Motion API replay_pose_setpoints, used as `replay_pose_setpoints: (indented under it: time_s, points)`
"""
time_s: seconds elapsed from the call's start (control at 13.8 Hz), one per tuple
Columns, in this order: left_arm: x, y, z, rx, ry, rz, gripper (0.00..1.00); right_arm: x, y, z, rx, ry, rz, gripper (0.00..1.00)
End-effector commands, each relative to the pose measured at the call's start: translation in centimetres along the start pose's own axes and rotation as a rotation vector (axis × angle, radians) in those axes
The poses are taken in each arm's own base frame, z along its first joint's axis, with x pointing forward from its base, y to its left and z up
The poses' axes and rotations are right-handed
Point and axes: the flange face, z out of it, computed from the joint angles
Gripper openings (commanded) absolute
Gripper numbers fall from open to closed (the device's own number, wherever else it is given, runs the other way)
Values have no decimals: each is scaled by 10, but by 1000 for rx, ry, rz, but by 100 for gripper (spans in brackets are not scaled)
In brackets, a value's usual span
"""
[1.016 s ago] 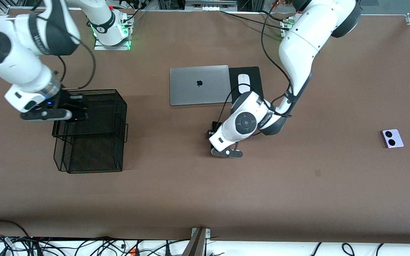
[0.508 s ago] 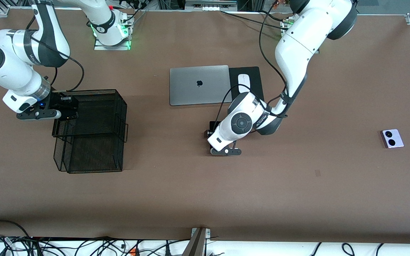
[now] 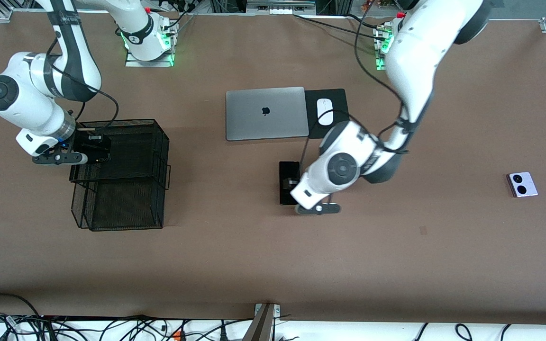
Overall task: Place phones with both arms
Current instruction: 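Lower the flip phone into the basket while the left gripper sets down the tall phone, then grasp the tall phone with the right gripper while the left grasps the white phone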
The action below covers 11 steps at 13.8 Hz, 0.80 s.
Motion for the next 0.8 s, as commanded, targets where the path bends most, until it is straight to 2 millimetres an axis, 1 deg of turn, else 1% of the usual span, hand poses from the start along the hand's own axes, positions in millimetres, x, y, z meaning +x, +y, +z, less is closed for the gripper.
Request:
replay_pose_setpoints:
  time_s: [0.0,0.07,0.15,0.29,0.36,0.44,0.51,0.58,0.65,0.73]
  points:
    - [6,-67,-68,47,-48,-83,100,3,9,5,10,9,1,63]
    - [10,-95,-86,59,-71,-112,100,4,10,4,20,9,12,89]
    - [13,-124,-103,66,-99,-96,100,8,10,-2,31,18,19,100]
    - [22,-190,-130,60,-138,-57,100,16,7,-16,35,18,13,100]
    - [27,-224,-139,62,-145,-95,100,22,5,-29,41,2,11,100]
    - [30,-257,-145,88,-154,-133,100,29,0,-47,47,-10,6,100]
    - [31,-289,-145,105,-185,-158,100,36,-6,-64,51,-17,-2,100]
    - [32,-319,-146,89,-212,-124,100,44,-15,-82,48,-7,4,100]
    - [33,-346,-150,72,-216,-61,100,52,-34,-100,44,11,18,100]
    - [35,-373,-152,60,-216,-48,100,59,-61,-113,35,21,25,100]
